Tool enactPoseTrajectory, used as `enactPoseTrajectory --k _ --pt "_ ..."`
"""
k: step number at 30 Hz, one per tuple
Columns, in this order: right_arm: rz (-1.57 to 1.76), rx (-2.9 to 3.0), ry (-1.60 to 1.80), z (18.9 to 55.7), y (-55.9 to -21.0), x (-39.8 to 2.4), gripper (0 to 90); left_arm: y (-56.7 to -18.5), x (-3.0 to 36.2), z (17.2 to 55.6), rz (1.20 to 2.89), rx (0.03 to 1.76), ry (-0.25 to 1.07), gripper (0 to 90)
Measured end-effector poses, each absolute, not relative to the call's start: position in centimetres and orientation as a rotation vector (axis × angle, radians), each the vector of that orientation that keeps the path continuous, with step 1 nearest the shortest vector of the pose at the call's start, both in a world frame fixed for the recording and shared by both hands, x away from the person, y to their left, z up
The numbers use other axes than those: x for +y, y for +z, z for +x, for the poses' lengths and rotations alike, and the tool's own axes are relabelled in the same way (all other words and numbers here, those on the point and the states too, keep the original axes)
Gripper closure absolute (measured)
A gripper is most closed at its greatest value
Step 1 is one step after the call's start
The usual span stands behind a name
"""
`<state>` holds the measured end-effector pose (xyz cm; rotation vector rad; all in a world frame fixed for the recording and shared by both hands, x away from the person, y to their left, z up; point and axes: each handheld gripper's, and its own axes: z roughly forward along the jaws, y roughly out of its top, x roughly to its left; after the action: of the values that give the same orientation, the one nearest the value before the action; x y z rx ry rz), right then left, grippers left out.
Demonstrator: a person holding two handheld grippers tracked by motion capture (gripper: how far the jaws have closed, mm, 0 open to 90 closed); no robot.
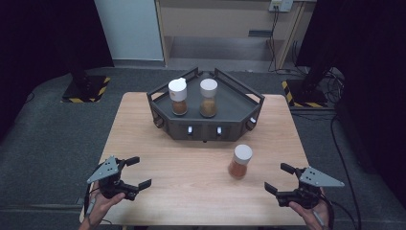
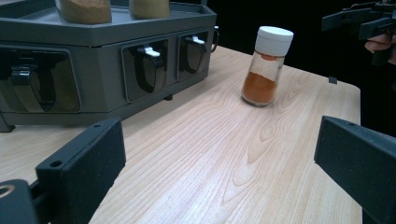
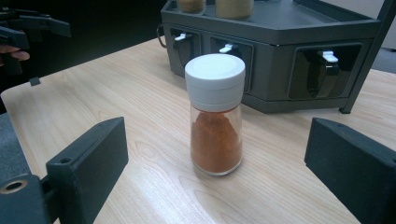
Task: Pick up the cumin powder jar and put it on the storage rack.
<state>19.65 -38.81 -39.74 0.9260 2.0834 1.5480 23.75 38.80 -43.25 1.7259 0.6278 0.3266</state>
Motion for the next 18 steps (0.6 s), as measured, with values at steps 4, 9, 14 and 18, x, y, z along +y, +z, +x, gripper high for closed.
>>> enactPoseTrajectory --k 4,9,14,18 --pt "0.932 2.085 1.547 19.72 -39.72 -38.77 6.5 -43.25 38.8 23.75 1.727 0.63 0.323 1.1" --pt "0.935 2.085 1.545 19.73 -39.74 -38.77 6.5 -43.34 38.82 23.84 1.722 0.634 0.32 1.1" --pt "0.934 2.097 1.54 19.78 -39.71 -38.7 6.5 -43.33 38.78 23.83 1.723 0.631 0.319 1.1" --pt "0.932 2.095 1.545 19.78 -39.73 -38.75 6.5 -43.34 38.75 23.87 1.724 0.63 0.316 1.1"
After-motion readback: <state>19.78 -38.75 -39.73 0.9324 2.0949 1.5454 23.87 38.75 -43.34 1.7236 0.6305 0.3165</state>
